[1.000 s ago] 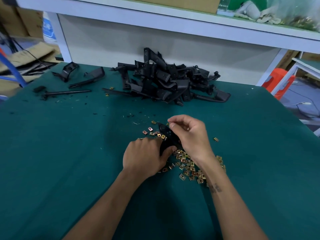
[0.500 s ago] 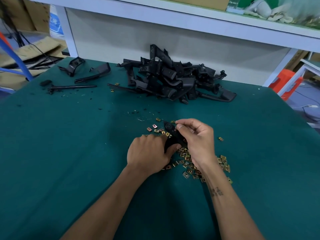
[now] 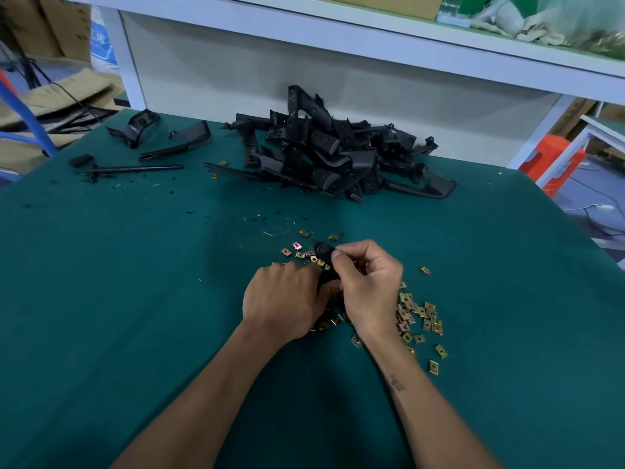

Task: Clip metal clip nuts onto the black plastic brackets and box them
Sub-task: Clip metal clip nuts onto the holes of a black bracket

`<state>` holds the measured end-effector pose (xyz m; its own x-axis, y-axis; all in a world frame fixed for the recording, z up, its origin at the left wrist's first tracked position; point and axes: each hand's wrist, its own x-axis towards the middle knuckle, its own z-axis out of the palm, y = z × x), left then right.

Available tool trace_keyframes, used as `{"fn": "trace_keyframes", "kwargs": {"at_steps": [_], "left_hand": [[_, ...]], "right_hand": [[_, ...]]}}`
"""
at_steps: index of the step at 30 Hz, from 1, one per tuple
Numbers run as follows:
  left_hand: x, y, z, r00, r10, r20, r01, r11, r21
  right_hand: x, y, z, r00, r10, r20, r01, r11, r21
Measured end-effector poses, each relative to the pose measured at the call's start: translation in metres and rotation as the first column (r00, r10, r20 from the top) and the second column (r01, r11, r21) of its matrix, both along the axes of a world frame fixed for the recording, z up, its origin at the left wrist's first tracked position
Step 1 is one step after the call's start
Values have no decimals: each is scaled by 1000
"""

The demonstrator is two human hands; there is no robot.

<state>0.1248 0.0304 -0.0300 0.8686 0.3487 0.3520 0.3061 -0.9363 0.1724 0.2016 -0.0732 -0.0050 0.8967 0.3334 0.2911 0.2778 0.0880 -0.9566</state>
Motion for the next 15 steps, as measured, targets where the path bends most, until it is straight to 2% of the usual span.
{"fn": "trace_keyframes", "kwargs": {"at_steps": [4,9,12,15], "left_hand": [[1,0,1,1000,7,2,-7,1000,17],[-1,-1,2,1000,19,-10,-19,1000,-1],[-1,1,3,999,32,33,-31,999,-33],[-2,3,7,989,101,108,-91,991,-95]], "right_hand": [[0,0,3,999,45,-19,-44,997,66],[14,-10,8,986,111,-124,-115,993,-22],[15,-14,6,989,128,-77,-127,992,21],[13,-17,1,998,40,40,-41,999,29]]}}
